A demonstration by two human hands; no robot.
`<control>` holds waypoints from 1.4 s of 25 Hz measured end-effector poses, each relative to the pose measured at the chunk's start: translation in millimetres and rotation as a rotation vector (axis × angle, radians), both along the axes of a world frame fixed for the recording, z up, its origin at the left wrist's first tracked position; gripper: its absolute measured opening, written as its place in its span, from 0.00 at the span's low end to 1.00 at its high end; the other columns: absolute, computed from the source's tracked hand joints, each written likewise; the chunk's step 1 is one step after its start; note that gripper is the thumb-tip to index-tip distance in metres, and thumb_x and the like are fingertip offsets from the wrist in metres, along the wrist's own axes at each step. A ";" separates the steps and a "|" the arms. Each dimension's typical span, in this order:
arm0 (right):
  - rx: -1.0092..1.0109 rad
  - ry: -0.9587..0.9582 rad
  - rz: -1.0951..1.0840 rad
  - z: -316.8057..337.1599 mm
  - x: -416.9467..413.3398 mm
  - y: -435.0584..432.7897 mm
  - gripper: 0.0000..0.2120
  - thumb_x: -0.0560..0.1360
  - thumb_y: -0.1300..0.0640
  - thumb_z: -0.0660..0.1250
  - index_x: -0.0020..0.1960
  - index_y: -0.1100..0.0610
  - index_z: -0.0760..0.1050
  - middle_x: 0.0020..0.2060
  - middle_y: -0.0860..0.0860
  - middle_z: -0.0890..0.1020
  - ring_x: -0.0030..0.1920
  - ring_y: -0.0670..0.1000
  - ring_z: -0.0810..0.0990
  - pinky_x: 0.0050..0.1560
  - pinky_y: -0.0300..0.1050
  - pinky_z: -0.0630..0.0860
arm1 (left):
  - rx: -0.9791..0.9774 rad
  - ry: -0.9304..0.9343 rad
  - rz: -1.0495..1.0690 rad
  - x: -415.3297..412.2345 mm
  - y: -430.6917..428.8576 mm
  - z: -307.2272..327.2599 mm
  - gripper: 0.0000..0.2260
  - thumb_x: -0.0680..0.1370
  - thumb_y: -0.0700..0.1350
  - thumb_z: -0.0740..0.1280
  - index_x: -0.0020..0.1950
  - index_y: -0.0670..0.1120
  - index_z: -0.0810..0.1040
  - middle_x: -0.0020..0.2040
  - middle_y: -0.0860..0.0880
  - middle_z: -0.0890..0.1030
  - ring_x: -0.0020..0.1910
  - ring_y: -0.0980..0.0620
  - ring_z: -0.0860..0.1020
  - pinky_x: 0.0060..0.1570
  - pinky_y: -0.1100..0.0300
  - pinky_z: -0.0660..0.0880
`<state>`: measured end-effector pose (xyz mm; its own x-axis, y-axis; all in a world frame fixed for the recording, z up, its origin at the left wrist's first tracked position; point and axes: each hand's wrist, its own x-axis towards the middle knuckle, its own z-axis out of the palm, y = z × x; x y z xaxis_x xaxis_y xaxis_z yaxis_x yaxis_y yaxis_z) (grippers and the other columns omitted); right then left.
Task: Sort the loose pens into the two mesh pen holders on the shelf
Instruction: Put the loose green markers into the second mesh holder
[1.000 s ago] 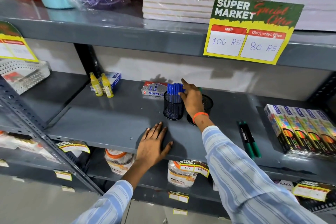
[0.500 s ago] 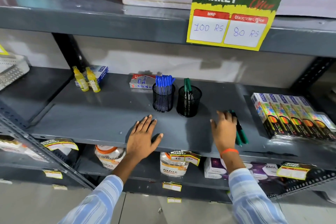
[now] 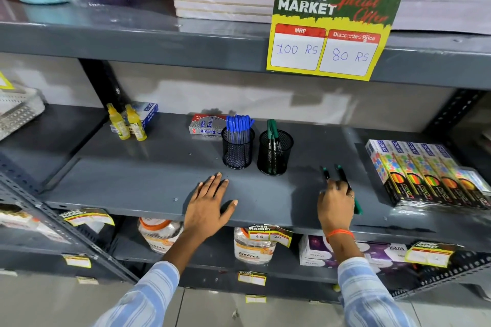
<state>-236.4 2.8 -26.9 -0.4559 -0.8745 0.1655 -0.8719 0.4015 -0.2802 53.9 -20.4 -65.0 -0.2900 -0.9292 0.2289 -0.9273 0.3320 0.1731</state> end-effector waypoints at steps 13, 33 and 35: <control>-0.544 -0.361 0.103 70.9 26.9 -19.1 0.13 0.71 0.68 0.67 0.56 0.63 0.75 0.51 0.64 0.80 0.49 0.66 0.80 0.49 0.56 0.76 | -0.017 0.000 0.001 -0.5 0.1 0.2 0.31 0.77 0.63 0.48 0.73 0.46 0.62 0.75 0.45 0.62 0.74 0.48 0.59 0.72 0.51 0.51; -0.032 -0.138 0.503 91.0 60.7 -111.8 0.26 0.76 0.61 0.66 0.71 0.59 0.62 0.62 0.67 0.73 0.60 0.68 0.74 0.62 0.58 0.72 | -0.027 0.007 -0.007 -0.6 0.7 1.2 0.28 0.77 0.60 0.55 0.72 0.45 0.63 0.75 0.44 0.63 0.74 0.47 0.60 0.72 0.49 0.54; -0.073 -0.195 0.501 85.3 62.7 -113.2 0.23 0.75 0.61 0.66 0.69 0.60 0.65 0.62 0.65 0.72 0.60 0.68 0.74 0.63 0.58 0.72 | -0.017 -0.004 -0.008 -0.2 0.6 0.9 0.28 0.78 0.61 0.54 0.73 0.46 0.61 0.75 0.45 0.62 0.74 0.47 0.59 0.73 0.50 0.53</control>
